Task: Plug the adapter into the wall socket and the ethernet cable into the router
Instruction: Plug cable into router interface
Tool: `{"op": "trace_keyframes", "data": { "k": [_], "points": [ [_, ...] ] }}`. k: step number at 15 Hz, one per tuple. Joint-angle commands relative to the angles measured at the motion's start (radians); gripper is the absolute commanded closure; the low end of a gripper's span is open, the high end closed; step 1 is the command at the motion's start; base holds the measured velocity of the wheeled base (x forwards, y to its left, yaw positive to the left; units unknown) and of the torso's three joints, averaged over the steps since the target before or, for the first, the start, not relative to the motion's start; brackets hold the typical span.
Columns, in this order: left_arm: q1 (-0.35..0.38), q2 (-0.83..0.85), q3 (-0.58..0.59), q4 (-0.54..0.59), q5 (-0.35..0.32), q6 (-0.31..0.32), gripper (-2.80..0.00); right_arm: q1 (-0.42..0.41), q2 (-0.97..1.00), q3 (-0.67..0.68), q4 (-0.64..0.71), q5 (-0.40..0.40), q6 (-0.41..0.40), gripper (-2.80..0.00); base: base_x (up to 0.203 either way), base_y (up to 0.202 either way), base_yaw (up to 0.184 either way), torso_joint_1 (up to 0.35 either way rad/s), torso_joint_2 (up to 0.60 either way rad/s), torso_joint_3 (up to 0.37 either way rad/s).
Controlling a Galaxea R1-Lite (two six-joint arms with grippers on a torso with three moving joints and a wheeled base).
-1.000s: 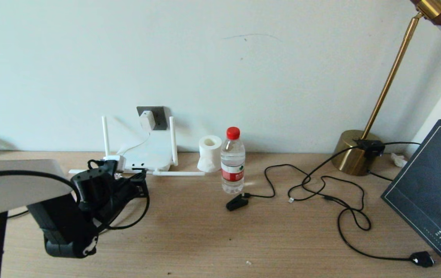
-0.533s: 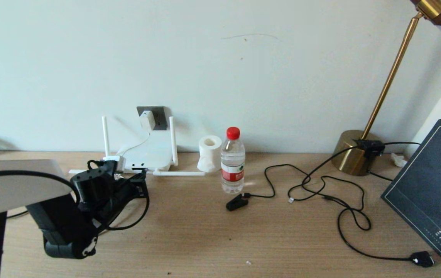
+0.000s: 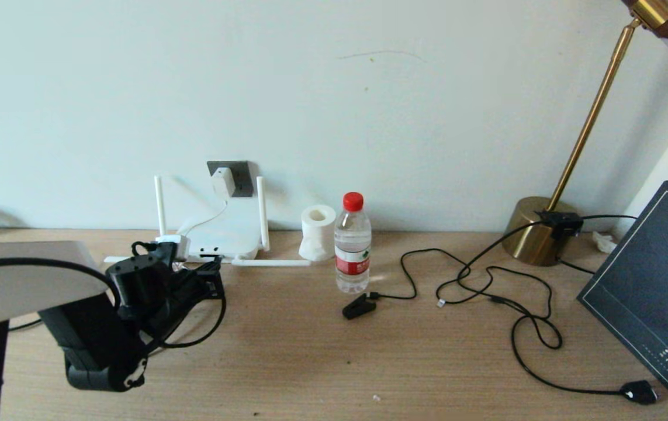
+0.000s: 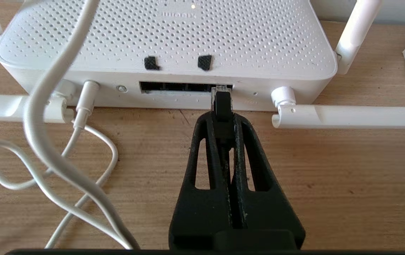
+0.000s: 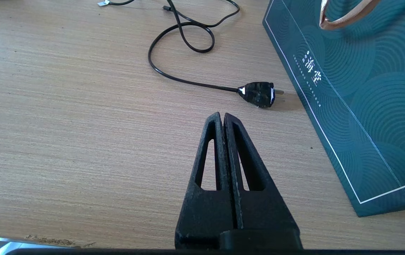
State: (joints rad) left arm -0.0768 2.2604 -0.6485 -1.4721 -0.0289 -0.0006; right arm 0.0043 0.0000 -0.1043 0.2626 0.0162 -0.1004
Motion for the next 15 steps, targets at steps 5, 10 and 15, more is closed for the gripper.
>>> {"op": "trace_keyframes", "data": {
  "k": [5, 10, 15],
  "points": [
    [0.000, 0.005, -0.010, -0.007, 0.000, -0.001, 0.00, 0.000, 0.002, 0.000, 0.001, -0.001, -0.001, 0.00, 0.000, 0.000, 0.000, 0.000, 0.00, 0.000],
    [0.000, 0.010, -0.013, -0.007, 0.000, -0.001, 0.00, 0.000, 0.002, 0.000, 0.001, 0.001, -0.001, 0.00, 0.000, 0.000, 0.000, 0.000, 0.00, 0.000],
    [0.000, 0.014, -0.021, -0.005, 0.000, -0.001, 0.00, 0.000, 0.002, 0.000, 0.001, 0.001, -0.001, 0.00, 0.000, 0.000, 0.000, 0.000, 0.00, 0.000]
  ]
}}
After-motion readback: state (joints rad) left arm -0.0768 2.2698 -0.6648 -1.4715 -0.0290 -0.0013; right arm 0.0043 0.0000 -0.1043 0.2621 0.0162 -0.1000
